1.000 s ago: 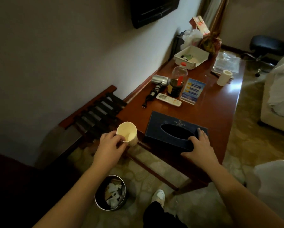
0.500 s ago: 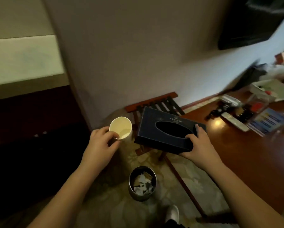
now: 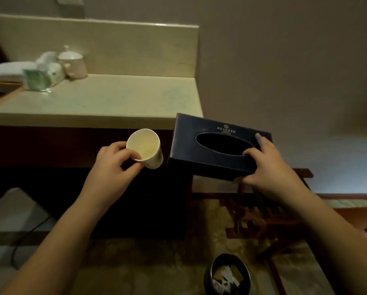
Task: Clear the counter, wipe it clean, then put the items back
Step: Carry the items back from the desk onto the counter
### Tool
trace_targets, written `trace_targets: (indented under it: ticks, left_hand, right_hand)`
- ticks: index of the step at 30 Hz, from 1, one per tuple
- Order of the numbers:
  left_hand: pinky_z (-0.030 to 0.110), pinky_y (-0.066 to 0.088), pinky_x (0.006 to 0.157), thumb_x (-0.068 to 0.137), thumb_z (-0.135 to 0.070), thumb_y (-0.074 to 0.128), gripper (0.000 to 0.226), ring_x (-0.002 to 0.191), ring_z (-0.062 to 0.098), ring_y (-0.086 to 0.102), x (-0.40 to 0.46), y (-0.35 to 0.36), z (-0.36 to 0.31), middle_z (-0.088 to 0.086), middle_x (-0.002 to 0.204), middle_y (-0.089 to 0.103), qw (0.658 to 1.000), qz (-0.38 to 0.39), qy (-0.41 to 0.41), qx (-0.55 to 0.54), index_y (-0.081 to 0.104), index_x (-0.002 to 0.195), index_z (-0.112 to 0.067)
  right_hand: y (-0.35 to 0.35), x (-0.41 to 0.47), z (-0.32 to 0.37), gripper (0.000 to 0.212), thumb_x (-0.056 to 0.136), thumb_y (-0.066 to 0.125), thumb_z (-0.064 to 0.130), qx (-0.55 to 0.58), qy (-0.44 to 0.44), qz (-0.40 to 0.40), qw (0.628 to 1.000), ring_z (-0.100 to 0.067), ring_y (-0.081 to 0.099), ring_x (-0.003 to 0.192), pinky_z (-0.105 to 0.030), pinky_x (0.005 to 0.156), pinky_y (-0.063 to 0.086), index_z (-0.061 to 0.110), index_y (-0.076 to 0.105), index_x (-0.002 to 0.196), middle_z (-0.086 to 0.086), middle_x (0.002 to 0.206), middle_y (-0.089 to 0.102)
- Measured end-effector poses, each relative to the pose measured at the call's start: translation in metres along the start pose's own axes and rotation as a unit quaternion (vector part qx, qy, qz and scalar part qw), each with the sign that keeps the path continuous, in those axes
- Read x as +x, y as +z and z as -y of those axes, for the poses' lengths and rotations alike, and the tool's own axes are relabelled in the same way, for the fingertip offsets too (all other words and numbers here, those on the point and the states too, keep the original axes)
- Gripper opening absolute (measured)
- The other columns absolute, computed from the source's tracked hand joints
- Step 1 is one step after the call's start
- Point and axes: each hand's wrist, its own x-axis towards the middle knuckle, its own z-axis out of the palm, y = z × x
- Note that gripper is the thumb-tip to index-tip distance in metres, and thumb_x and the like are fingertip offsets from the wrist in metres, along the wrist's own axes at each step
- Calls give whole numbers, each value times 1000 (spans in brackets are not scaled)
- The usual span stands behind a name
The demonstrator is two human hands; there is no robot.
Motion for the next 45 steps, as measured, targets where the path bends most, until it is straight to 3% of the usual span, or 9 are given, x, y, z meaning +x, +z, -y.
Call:
trace_targets:
  ticks: [5, 15, 20, 25, 29, 34, 40, 45]
  left_hand:
    - [30, 31, 88, 84, -20, 72, 9, 115, 20, 42, 17, -54, 29, 1, 121, 57, 997, -63, -6, 34, 71, 93, -19]
    - [25, 28, 89, 86, -25, 70, 5, 119, 17, 42, 75, -120, 80, -5, 115, 54, 987, -127, -62, 82, 69, 90, -24]
    - [27, 27, 88, 87, -32, 68, 11, 120, 17, 40, 129, -136, 110, -5, 118, 54, 983, -120, -71, 121, 67, 94, -24]
    - [29, 30, 90, 88, -33, 66, 16, 121, 21, 41, 199, -141, 150, 0, 121, 56, 977, -111, -94, 154, 67, 99, -21]
    - [34, 33, 95, 88, -35, 64, 19, 121, 22, 42, 249, -139, 181, 1, 118, 55, 974, -88, -119, 172, 66, 102, -22]
    - [37, 38, 91, 89, -35, 63, 24, 117, 23, 44, 296, -133, 209, 5, 120, 57, 967, -55, -144, 203, 66, 107, -20]
    - [40, 42, 94, 88, -37, 62, 26, 115, 23, 46, 329, -131, 235, 4, 118, 58, 965, -29, -151, 211, 66, 109, -22]
    - [31, 35, 77, 88, -36, 62, 26, 112, 22, 47, 345, -132, 250, 6, 118, 57, 971, -29, -145, 189, 66, 109, -22]
  right_hand:
    - [-17, 44, 61, 58, 72, 76, 44, 4, -84, -31, 996, -20, -1, 147, -49, 116, 22, 26, 50, 121, -2, 160, -1]
    - [-34, 153, 154, 67, 67, 80, 44, -17, -178, -29, 984, -21, 8, 146, -39, 115, 22, 24, 51, 124, -6, 159, 8]
    - [-32, 220, 193, 69, 70, 78, 45, -50, -192, 4, 980, -28, 16, 141, -43, 110, 34, 21, 50, 129, -8, 158, 12]
    - [-19, 301, 227, 69, 71, 77, 49, -85, -205, 15, 975, -30, 30, 133, -38, 104, 34, 20, 51, 128, -12, 151, 26]
    - [-6, 361, 251, 71, 68, 79, 50, -72, -202, 29, 976, -29, 41, 120, -36, 91, 41, 20, 52, 127, -11, 139, 38]
    - [10, 420, 273, 71, 65, 79, 54, -82, -199, 50, 975, -21, 42, 100, -31, 77, 41, 21, 53, 123, -5, 115, 44]
    - [23, 455, 286, 75, 67, 77, 57, -110, -176, 67, 976, -24, 43, 101, -31, 76, 40, 20, 50, 127, -8, 120, 45]
    - [30, 465, 293, 77, 67, 76, 58, -120, -149, 73, 979, -23, 44, 97, -31, 73, 40, 20, 49, 129, -7, 118, 45]
